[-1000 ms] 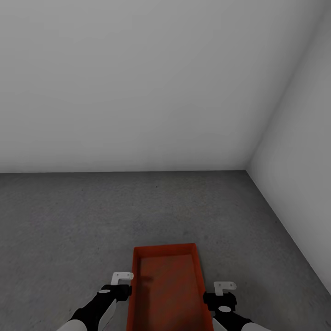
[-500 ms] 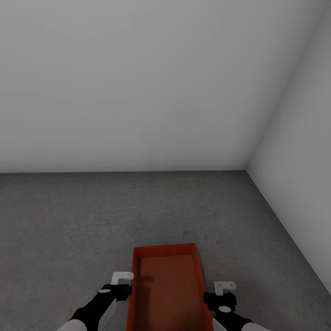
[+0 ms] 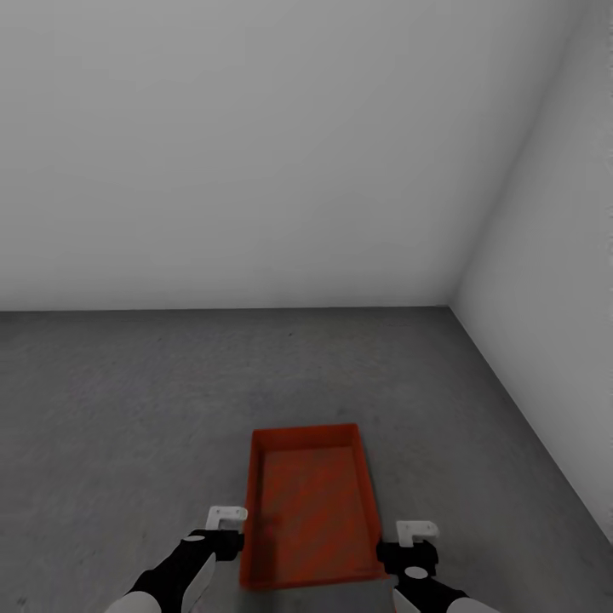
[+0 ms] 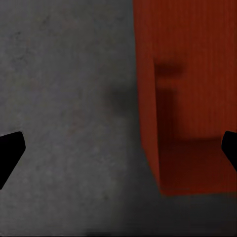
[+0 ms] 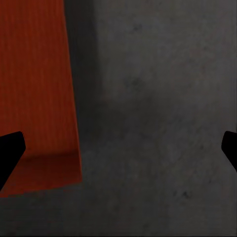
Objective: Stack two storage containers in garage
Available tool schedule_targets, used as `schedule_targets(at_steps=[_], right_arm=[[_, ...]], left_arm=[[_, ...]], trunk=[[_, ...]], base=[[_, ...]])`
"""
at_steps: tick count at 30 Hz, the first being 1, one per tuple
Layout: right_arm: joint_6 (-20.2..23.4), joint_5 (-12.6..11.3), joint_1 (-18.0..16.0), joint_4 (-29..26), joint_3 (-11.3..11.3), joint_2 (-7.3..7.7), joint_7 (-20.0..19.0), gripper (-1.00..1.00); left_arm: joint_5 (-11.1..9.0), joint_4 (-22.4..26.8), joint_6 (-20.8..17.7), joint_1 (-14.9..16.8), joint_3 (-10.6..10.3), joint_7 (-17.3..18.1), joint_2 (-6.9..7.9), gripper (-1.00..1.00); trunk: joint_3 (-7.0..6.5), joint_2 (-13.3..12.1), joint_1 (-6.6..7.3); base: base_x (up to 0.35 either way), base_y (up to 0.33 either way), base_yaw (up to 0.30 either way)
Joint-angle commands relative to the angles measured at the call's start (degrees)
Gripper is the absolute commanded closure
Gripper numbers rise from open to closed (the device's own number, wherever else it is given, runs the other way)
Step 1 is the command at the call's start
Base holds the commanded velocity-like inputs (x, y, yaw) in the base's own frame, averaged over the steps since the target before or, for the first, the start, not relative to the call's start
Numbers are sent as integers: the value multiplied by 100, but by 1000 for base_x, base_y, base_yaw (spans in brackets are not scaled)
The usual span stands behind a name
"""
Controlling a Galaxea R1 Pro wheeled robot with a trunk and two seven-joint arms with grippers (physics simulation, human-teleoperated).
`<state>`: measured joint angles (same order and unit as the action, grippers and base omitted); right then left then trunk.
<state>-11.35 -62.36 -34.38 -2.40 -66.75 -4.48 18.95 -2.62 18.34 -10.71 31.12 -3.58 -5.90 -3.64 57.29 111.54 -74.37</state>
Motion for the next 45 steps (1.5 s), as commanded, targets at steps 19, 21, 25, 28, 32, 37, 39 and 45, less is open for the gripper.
schedule_targets(at_steps=[19,21,25,28,32,37,39,45], right_arm=[[-103,-57,1,-6,-48,-16,129,-100],[-151,-57,0,-6,-48,-17,134,-100],[-188,-57,1,-6,-48,-18,178,-100],[-194,-57,1,-6,-50,-18,187,-100],[-196,-57,0,-6,-56,-18,188,-100],[-251,-57,0,-6,-55,-30,298,-100],[-298,-57,1,-6,-58,-38,386,-100],[-328,-57,0,-6,-65,-47,455,-100]], left_arm=[[-28,3,35,0,-51,-23,3,-100],[-28,3,36,0,-49,-19,3,-100],[-28,3,40,0,-53,-17,3,-100],[-26,3,42,0,-55,-18,3,-100],[-22,7,42,0,-55,-23,8,-100],[-23,4,42,0,-56,-25,8,-100],[-25,3,42,0,-56,-25,5,-100],[-28,3,42,0,-57,-25,4,-100]], trunk=[[-6,2,4],[-20,2,4],[-52,2,4],[-74,2,4],[-85,2,4],[-94,2,4],[-110,2,4],[-163,2,4]], base=[[-91,0,0],[0,0,0],[0,0,0],[0,0,0],[0,0,0],[0,0,0],[0,0,0],[0,0,0]])
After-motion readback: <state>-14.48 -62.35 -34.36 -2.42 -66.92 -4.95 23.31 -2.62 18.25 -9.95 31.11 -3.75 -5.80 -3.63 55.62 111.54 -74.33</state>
